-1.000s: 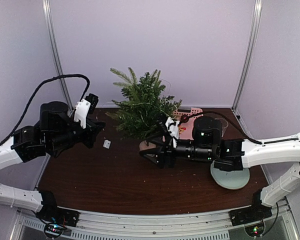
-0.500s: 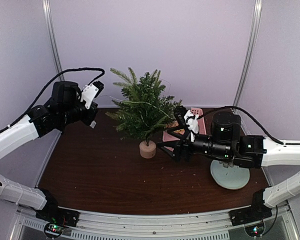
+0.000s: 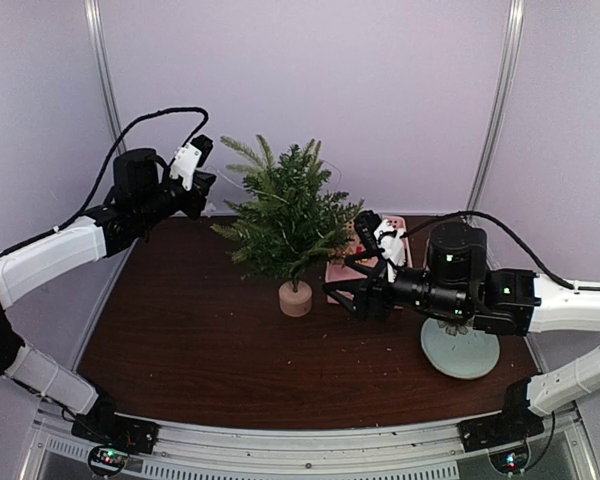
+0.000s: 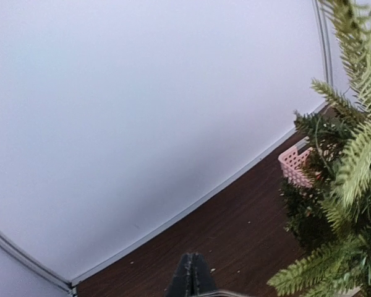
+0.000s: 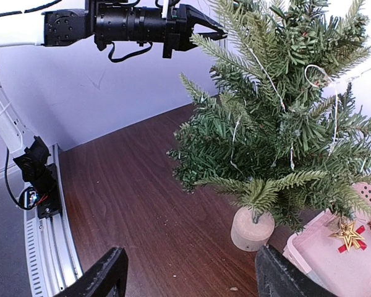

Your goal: Decorate the small christmas tree

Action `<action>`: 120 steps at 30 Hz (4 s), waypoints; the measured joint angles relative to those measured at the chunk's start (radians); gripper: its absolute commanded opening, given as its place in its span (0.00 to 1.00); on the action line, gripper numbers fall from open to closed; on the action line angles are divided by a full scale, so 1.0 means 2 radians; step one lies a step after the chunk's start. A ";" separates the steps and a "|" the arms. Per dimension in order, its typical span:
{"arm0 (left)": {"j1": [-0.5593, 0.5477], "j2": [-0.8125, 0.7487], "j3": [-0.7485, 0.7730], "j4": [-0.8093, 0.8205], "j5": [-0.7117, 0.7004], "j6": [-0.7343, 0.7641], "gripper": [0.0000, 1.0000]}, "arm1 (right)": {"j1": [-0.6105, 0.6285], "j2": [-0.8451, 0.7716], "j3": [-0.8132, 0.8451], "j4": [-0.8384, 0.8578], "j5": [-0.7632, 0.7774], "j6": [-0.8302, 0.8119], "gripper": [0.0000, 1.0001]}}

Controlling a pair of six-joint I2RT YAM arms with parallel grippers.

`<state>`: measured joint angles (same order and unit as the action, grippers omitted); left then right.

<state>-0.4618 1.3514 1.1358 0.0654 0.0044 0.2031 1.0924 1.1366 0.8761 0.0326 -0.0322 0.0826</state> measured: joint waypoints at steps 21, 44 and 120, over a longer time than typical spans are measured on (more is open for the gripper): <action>0.013 0.087 0.018 0.151 0.155 -0.106 0.00 | -0.002 -0.003 0.000 -0.023 0.023 0.000 0.73; 0.025 0.107 0.019 0.087 0.256 -0.118 0.25 | -0.028 -0.003 0.000 -0.034 0.048 0.042 0.74; 0.041 -0.160 -0.206 -0.081 0.222 -0.160 0.70 | -0.039 0.141 0.093 -0.045 0.023 0.108 0.28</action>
<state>-0.3801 1.0313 0.7235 -0.0963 0.4488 -0.1162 1.0145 1.4181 1.0622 -0.0582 0.0128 0.2989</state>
